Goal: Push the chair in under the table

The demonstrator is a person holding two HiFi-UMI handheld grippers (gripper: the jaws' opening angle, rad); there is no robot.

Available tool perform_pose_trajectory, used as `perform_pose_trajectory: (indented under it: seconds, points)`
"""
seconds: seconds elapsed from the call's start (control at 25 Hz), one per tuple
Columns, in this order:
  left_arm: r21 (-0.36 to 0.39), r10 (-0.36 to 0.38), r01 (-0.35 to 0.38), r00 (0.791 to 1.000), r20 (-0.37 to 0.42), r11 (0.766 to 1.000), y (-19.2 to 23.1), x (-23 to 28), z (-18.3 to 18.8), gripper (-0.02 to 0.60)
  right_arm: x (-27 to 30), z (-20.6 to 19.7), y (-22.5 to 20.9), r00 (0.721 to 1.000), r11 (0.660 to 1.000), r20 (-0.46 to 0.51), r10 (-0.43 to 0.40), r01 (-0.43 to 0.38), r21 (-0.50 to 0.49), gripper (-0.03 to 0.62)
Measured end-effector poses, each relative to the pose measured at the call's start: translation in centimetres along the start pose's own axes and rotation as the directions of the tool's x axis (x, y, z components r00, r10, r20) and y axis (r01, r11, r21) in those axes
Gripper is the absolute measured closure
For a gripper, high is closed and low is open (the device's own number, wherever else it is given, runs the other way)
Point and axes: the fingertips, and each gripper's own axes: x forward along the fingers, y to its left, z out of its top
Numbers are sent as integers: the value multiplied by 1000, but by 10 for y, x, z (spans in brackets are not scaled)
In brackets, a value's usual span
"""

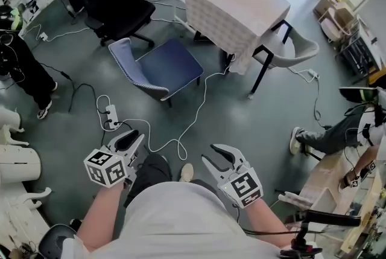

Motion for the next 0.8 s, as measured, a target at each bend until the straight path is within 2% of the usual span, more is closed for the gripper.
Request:
perform_pose_trajectory:
  seconds: [0.2,0.4,0.56,0.72,0.8]
  points:
    - [-29,77,-77,997,-2,997,50,51,32,443,22,2,-44,999,1000,-10,-30,30,-2,444]
    - [-69,169,-171,985,-39,983,128,105,63,390,52,22,-99,994,994,-20,-110,110,6,442]
    - [-139,243,-252,967,-78,958,197,145,95,370,82,58,-134,990,990,-31,-140,140,-1,439]
    - [-194,318,-338,940,-126,921,265,177,112,342,113,82,-159,984,984,-35,-176,176,6,439]
    - [-244,339,-370,927,-161,896,298,196,112,342,130,86,-166,982,984,-52,-179,180,6,437]
